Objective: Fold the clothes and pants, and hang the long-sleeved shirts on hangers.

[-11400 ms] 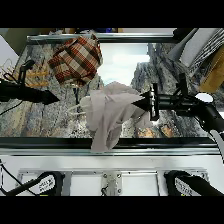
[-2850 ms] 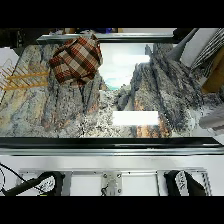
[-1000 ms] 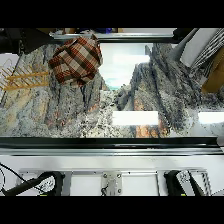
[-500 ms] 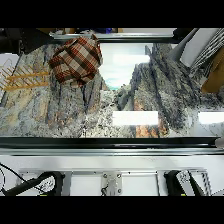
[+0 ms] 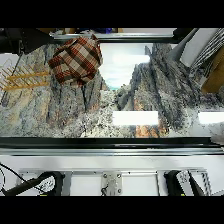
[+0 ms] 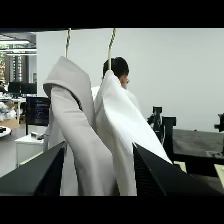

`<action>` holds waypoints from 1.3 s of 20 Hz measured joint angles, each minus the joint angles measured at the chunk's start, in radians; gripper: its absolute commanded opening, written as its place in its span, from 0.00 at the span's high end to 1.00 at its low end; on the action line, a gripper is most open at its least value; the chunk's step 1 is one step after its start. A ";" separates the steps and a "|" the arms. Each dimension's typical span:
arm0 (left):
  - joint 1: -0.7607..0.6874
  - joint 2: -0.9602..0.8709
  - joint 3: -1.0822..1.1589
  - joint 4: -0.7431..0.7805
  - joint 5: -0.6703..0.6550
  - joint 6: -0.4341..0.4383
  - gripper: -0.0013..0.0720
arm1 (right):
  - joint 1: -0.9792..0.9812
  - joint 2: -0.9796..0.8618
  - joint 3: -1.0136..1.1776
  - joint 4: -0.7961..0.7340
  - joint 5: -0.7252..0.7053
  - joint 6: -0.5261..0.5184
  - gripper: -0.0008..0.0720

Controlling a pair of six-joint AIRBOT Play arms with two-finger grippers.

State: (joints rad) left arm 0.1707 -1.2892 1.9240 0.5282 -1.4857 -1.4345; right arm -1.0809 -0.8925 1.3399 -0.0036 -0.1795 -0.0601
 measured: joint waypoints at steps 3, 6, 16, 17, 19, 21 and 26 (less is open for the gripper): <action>0.000 0.000 0.000 0.000 0.000 0.000 0.96 | 0.000 0.031 0.000 0.000 0.013 0.000 0.35; 0.000 0.000 0.000 0.000 0.000 0.000 0.96 | 0.000 0.107 0.000 -0.001 0.180 0.053 0.35; -0.055 0.033 -0.023 0.182 0.039 0.010 0.96 | 0.269 0.120 0.000 -0.060 1.084 0.284 0.38; -0.080 0.049 -0.046 0.232 0.056 0.003 0.96 | 0.352 0.111 0.000 -0.111 1.121 0.308 0.38; -0.145 0.093 -0.132 0.322 0.113 -0.004 0.96 | 0.558 0.084 0.000 -0.254 1.172 0.377 0.38; -0.208 0.135 -0.236 0.373 0.184 -0.008 0.96 | 0.774 0.047 0.000 -0.395 1.202 0.454 0.38; -0.352 0.208 -0.470 0.427 0.343 -0.012 0.96 | 1.231 -0.099 0.000 -0.571 1.229 0.605 0.38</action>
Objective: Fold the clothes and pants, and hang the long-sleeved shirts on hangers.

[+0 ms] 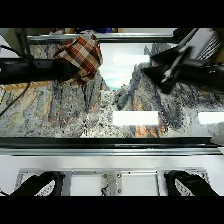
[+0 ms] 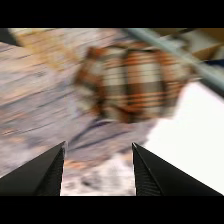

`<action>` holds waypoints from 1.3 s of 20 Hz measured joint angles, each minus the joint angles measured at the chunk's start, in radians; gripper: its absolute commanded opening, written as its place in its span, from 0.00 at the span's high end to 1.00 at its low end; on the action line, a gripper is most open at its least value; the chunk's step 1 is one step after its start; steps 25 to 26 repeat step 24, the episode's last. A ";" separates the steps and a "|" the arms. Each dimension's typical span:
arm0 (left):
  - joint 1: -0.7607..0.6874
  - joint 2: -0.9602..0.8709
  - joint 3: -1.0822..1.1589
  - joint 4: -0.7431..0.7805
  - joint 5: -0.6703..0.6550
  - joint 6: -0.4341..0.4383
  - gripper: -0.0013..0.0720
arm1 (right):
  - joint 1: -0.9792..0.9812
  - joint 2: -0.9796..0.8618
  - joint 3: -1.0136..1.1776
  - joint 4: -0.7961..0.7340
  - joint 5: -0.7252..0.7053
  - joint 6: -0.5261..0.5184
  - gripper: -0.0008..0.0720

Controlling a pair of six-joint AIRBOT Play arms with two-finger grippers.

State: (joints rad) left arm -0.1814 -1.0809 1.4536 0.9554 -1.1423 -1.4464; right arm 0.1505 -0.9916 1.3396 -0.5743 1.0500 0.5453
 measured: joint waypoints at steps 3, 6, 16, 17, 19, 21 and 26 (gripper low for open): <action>-0.054 0.025 -0.083 0.013 0.062 -0.001 0.96 | 0.169 -0.093 0.000 -0.034 0.004 0.032 0.38; -0.080 0.034 -0.116 0.014 0.088 -0.001 0.96 | 0.266 -0.163 0.000 -0.046 0.008 0.050 0.39; -0.094 0.039 -0.135 0.019 0.106 -0.002 0.96 | 0.327 -0.218 0.000 -0.017 0.029 0.058 0.97; -0.094 0.039 -0.135 0.019 0.106 -0.002 0.96 | 0.328 -0.219 0.000 -0.018 0.029 0.058 0.97; -0.094 0.039 -0.135 0.019 0.106 -0.002 0.96 | 0.328 -0.219 0.000 -0.017 0.031 0.058 0.97; -0.094 0.039 -0.135 0.019 0.106 -0.002 0.96 | 0.328 -0.219 0.000 -0.017 0.031 0.058 0.97; -0.094 0.039 -0.135 0.019 0.106 -0.002 0.96 | 0.328 -0.220 0.000 -0.017 0.032 0.058 0.97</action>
